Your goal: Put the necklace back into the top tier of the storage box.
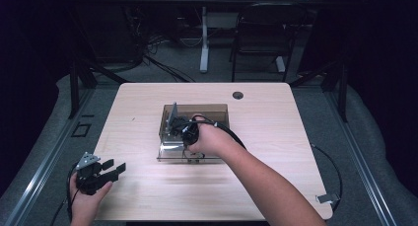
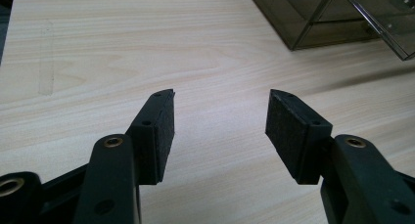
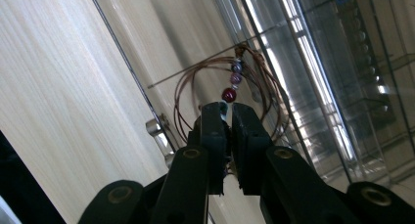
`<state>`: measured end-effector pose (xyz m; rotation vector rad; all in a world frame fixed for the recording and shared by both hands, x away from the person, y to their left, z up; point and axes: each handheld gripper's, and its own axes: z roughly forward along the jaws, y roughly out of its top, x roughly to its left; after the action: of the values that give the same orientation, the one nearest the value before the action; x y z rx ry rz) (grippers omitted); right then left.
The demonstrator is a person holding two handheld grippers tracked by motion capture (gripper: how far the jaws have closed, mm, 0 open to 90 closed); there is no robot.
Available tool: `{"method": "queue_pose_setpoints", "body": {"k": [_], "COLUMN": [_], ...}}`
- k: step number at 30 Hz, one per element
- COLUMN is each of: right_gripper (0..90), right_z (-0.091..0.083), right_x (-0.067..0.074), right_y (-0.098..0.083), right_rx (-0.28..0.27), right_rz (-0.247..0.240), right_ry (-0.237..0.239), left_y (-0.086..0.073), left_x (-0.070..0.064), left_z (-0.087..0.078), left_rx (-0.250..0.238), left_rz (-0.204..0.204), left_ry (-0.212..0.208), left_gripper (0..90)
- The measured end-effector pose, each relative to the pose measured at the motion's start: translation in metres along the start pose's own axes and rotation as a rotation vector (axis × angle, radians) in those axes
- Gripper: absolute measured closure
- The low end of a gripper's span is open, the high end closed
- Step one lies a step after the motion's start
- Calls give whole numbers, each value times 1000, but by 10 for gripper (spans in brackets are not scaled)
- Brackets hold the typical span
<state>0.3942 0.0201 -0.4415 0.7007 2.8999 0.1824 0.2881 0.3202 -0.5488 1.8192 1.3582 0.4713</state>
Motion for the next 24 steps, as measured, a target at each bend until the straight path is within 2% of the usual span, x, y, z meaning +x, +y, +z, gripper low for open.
{"method": "queue_pose_setpoints", "body": {"k": [12, 17, 24], "right_gripper": [837, 798, 748], "right_z": [10, 9, 0], "right_x": [10, 7, 4], "right_y": [5, 3, -3], "right_rx": [-16, -26, -54], "right_rz": [-27, -14, 5], "right_ry": [25, 29, 32], "left_y": [1, 1, 2], "left_x": [0, -1, -1], "left_z": [1, 1, 3], "left_rx": [3, 5, 3], "left_rz": [3, 3, 7], "left_ry": [-3, -3, -7], "left_gripper": [446, 446, 446]}}
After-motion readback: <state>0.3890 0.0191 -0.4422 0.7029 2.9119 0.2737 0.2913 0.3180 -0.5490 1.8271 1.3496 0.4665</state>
